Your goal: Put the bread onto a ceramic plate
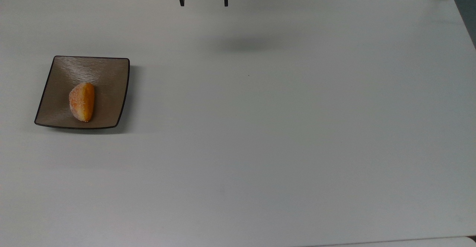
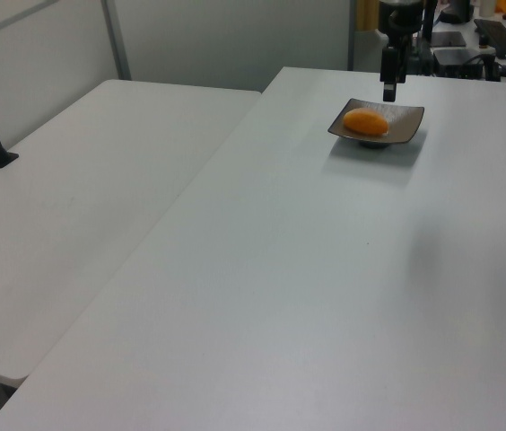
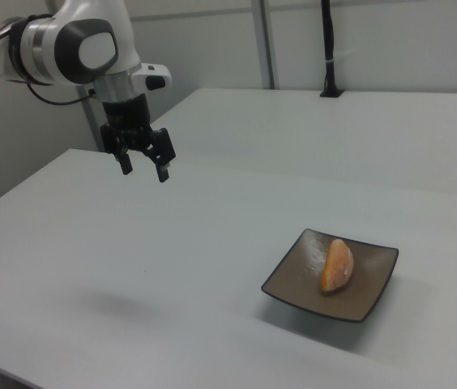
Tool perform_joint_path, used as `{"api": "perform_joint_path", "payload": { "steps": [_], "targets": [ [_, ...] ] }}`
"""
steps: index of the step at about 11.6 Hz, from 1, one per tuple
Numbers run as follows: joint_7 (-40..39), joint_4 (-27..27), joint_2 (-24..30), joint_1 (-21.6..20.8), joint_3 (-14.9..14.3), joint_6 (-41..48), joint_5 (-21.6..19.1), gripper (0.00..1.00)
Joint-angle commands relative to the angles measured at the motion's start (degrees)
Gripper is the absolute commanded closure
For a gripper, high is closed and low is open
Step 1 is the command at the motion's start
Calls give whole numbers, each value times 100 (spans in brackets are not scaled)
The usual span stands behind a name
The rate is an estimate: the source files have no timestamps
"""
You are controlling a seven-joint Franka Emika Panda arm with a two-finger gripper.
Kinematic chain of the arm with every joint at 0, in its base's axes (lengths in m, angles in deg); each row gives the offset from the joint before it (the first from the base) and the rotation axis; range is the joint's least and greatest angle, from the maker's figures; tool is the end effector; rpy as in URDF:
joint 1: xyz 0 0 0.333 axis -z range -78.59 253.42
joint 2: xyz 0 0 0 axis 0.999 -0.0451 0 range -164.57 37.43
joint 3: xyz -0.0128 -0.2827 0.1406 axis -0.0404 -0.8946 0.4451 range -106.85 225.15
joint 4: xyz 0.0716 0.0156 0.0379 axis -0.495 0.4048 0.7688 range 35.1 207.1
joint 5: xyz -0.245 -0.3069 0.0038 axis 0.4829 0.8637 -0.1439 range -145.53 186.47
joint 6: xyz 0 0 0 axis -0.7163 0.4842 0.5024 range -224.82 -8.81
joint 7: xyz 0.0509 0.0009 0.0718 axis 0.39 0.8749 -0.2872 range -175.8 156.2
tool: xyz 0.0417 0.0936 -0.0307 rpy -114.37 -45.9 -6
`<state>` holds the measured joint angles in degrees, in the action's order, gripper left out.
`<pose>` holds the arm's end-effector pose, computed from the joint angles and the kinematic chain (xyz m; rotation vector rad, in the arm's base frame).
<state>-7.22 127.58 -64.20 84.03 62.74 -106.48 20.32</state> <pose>0.5601 0.0687 0.5748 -3.1366 -0.1199 0.0126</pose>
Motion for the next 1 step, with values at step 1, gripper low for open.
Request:
{"api": "perform_joint_path", "payload": {
  "steps": [1],
  "targets": [
    [23,231,142,-118,-113,-221,15,0]
  ]
}}
